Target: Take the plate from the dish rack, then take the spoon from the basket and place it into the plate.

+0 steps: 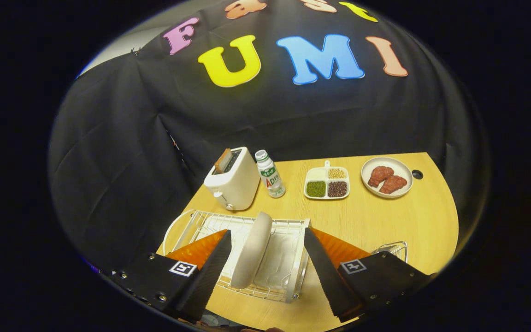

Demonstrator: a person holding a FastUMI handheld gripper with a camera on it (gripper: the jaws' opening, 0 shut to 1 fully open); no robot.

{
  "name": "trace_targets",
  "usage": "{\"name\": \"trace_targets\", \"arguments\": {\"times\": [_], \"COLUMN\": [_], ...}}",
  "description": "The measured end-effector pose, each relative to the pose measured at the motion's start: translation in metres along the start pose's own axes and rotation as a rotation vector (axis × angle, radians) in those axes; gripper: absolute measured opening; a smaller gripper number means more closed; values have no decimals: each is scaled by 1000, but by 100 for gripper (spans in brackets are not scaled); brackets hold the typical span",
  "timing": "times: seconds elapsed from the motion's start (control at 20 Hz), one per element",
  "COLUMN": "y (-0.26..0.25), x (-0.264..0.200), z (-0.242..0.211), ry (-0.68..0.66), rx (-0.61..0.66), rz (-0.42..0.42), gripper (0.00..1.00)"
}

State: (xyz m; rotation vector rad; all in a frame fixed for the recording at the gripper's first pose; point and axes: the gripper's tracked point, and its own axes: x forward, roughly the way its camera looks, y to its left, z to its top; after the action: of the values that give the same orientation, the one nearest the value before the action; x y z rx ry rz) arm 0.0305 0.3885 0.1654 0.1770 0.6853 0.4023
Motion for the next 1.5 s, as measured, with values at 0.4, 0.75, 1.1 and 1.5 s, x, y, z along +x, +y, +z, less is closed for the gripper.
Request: {"name": "trace_targets", "arguments": {"times": [0.4, 0.75, 1.1, 1.5], "y": [11, -4, -8, 7], "x": [44, 93, 105, 93], "z": [-35, -67, -95, -81], "ry": [212, 321, 427, 389], "rx": [20, 101, 103, -45], "rz": [-78, -225, -353, -532], "gripper": [98, 96, 33, 31]}}
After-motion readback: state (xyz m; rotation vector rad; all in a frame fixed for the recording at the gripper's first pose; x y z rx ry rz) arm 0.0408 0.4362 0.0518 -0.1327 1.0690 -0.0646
